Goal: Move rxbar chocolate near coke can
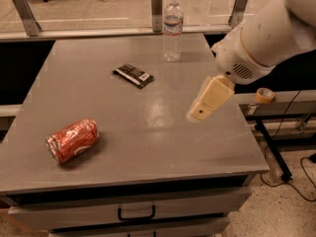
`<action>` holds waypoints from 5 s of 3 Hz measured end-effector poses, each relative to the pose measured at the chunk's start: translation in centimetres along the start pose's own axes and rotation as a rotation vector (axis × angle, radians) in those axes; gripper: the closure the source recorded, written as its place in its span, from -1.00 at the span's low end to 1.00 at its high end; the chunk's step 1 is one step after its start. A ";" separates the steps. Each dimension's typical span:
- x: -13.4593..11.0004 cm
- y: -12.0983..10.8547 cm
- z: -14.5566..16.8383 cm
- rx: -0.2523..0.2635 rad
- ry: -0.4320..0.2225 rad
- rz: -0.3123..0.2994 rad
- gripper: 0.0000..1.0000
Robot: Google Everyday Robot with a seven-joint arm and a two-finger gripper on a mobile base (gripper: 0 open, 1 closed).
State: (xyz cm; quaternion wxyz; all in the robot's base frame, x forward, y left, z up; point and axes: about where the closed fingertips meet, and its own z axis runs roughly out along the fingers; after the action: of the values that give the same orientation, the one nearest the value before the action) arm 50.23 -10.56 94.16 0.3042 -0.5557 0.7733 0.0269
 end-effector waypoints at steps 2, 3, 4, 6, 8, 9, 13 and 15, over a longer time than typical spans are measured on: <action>-1.1 -1.3 0.0 0.080 -0.051 0.042 -1.00; -2.3 -2.9 3.1 0.085 -0.140 0.159 -1.00; -4.1 -4.6 6.8 0.069 -0.259 0.230 -1.00; -6.6 -5.7 12.9 0.126 -0.412 0.233 -1.00; -9.1 -7.4 17.2 0.130 -0.469 0.271 -0.78; -10.1 -7.9 19.1 0.115 -0.484 0.267 -0.74; -11.7 -7.5 23.8 0.003 -0.520 0.262 -0.06; -11.8 -7.5 23.6 0.003 -0.520 0.262 0.90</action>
Offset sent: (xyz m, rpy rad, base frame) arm 0.0202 0.0027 0.0037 0.0950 -0.0883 -0.1345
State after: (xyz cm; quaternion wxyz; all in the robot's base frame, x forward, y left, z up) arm 69.55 5.49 83.09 0.4872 -0.4251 0.7344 0.2063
